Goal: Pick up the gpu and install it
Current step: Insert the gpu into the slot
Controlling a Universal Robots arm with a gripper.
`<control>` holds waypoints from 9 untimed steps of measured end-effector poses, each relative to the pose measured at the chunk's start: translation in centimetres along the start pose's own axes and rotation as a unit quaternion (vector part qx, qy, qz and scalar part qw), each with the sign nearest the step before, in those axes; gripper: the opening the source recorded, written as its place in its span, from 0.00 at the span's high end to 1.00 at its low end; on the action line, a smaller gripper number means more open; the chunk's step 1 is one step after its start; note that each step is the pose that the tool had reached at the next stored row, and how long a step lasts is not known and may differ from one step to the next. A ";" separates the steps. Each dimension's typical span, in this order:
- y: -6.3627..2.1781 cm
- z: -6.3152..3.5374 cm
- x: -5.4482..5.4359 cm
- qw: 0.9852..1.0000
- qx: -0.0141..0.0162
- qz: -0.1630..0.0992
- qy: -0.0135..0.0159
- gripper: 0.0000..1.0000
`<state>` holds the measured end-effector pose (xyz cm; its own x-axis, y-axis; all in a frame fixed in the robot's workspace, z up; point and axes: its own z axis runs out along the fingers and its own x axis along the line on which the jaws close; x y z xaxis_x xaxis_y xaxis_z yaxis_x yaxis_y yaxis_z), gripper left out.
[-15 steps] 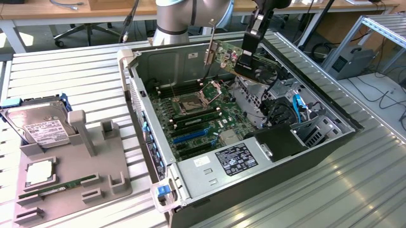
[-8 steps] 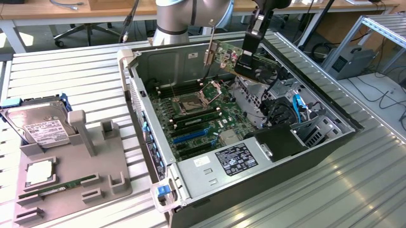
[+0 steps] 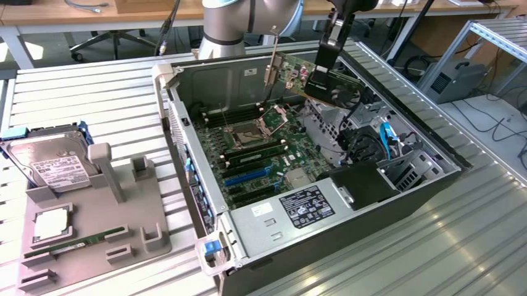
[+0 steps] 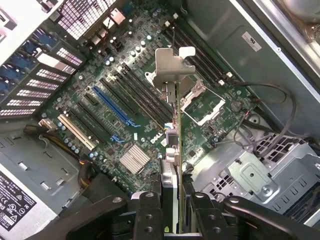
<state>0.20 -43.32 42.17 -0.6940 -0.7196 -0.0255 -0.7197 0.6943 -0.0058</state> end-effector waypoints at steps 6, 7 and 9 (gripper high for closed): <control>0.00 0.00 0.0 1.000 0.000 -0.011 0.000 0.73; 0.00 0.00 0.0 1.000 0.000 -0.013 0.000 0.73; 0.00 0.00 0.0 1.000 0.000 -0.016 0.000 0.73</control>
<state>0.19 -43.32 42.17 -0.6701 -0.7418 -0.0255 -0.7420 0.6704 -0.0058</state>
